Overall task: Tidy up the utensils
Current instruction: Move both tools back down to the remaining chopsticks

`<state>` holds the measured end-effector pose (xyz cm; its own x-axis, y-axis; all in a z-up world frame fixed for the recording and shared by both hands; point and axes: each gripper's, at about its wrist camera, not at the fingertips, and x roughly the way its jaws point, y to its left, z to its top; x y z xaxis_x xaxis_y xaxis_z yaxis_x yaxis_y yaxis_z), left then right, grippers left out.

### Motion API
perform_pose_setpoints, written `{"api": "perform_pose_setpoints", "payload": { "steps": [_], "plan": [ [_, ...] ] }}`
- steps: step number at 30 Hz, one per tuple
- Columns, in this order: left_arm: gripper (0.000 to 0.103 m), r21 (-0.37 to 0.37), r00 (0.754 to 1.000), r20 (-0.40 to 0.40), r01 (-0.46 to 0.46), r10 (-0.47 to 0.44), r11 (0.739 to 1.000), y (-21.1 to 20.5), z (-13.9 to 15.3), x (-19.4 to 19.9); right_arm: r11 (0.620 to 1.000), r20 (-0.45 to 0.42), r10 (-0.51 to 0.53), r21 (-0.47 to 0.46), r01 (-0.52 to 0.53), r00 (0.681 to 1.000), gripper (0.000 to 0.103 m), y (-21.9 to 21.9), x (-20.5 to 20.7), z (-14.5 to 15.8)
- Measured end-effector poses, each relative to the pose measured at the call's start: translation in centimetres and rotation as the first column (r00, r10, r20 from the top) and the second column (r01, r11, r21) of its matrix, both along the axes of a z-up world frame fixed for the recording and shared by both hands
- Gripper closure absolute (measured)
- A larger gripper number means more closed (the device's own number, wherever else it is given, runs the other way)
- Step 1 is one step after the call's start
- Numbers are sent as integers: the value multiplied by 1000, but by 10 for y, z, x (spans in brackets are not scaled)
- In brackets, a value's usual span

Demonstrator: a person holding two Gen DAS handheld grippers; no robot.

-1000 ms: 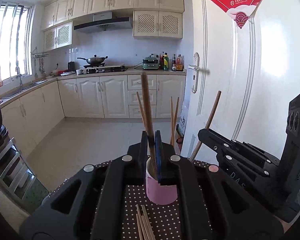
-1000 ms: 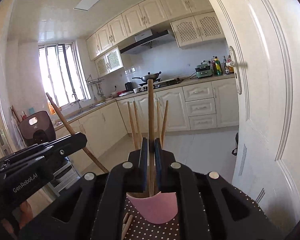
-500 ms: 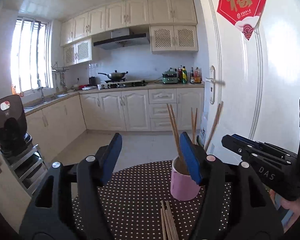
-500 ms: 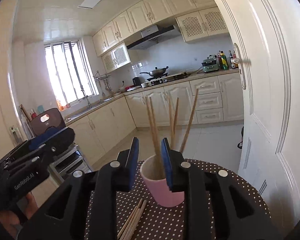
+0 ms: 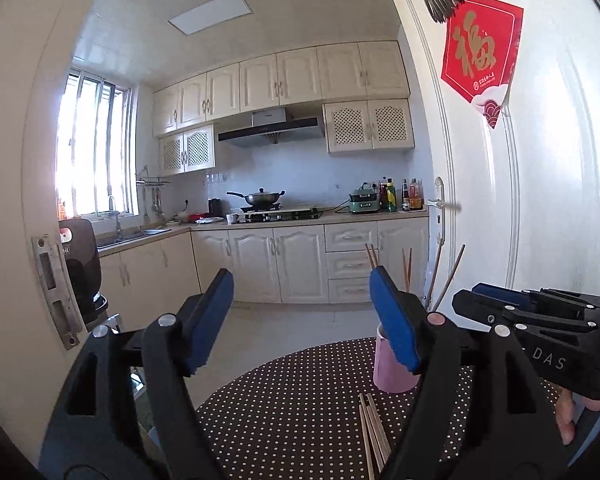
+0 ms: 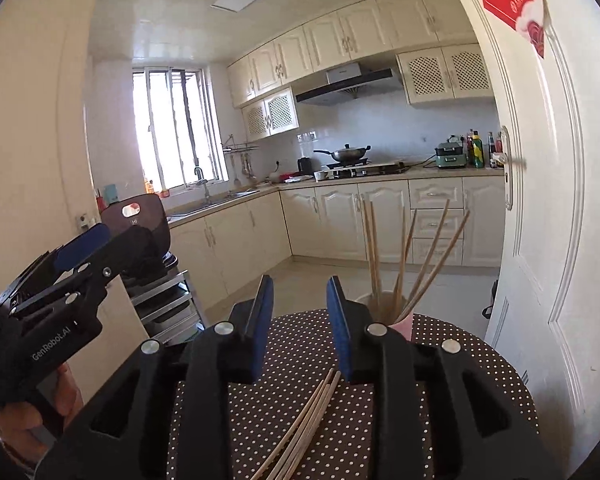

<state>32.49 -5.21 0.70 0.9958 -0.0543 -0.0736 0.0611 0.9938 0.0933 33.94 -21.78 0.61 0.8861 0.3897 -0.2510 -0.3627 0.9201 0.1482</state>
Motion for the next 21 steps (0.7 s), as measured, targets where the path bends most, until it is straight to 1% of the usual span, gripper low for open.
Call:
{"api": "perform_pose_setpoints", "payload": {
  "steps": [2,5,6,8,10,11,12,14,16,18,19,20,21],
  "plan": [
    [31,3,1000,-1,-7,7,1000,3,0,-5,1000,-11,5,-10,-5,1000,76,6,-3,1],
    [30,4,999,-46,1,-1,1000,5,-3,-4,999,-24,-5,-42,4,1000,74,11,-2,-1],
    [30,5,997,-73,3,-2,1000,7,-6,-4,999,-32,-6,-47,5,999,73,12,-1,-3],
    [30,-14,989,-141,31,-32,999,11,-14,-2,998,-67,-12,-59,8,998,71,14,3,-10],
    [30,-24,971,-230,64,-68,998,12,-24,5,995,-123,-31,-94,19,992,70,16,12,-21],
    [30,-25,952,-296,75,-79,997,12,-32,12,995,-155,-35,-102,20,987,69,18,14,-27],
    [30,-29,927,-362,97,-101,995,10,-40,20,993,-188,-39,-119,17,981,69,20,19,-34],
    [30,-48,867,-480,127,-134,991,10,-58,36,987,-249,-66,-158,27,966,69,22,29,-51],
    [30,-71,785,-601,134,-150,988,8,-81,56,982,-307,-90,-188,32,948,69,22,39,-68],
    [30,-102,708,-682,157,-184,982,6,-103,73,983,-358,-102,-182,38,928,69,19,47,-82],
    [30,-104,684,-707,147,-177,984,7,-114,80,981,-393,-111,-188,38,913,68,17,54,-90],
    [30,-98,667,-727,133,-162,986,6,-122,86,982,-419,-115,-187,38,901,68,15,59,-98],
    [30,-103,635,-755,126,-160,987,4,-132,94,981,-434,-117,-188,37,894,67,13,61,-104]
  ]
}}
